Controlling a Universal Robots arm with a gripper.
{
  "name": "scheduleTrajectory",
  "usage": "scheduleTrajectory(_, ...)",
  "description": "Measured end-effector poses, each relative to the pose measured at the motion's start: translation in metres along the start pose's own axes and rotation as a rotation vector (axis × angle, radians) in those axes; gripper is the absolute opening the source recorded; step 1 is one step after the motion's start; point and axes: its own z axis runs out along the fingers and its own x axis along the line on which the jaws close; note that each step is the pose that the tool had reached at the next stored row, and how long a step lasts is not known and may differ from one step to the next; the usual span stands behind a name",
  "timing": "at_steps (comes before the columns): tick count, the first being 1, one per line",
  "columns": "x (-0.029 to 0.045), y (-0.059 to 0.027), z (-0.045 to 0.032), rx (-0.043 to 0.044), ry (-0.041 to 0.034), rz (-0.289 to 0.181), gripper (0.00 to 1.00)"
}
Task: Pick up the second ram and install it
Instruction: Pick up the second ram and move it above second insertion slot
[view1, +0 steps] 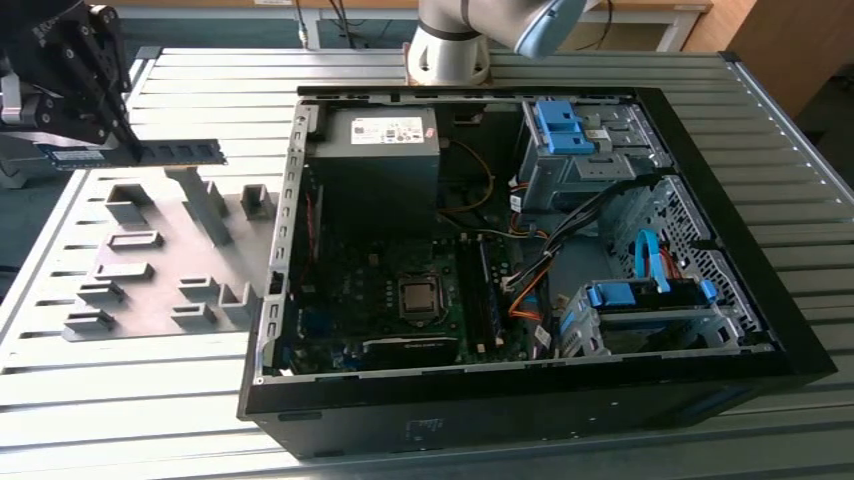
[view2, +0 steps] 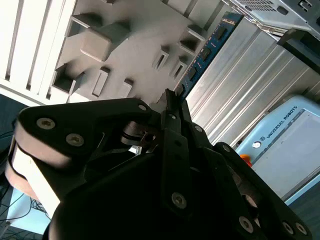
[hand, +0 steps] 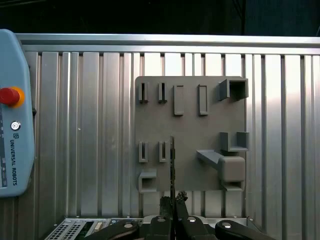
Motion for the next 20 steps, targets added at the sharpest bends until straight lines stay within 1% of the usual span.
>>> scheduleTrajectory(14,-0.0001,-0.0064,-0.0001,-0.0001,0.0000,0.000,0.14)
scheduleTrajectory(15,-0.0001,-0.0118,-0.0002,0.0000,0.0000,0.000,0.14)
scheduleTrajectory(20,-0.0002,-0.0140,-0.0002,-0.0001,0.0000,0.000,0.14)
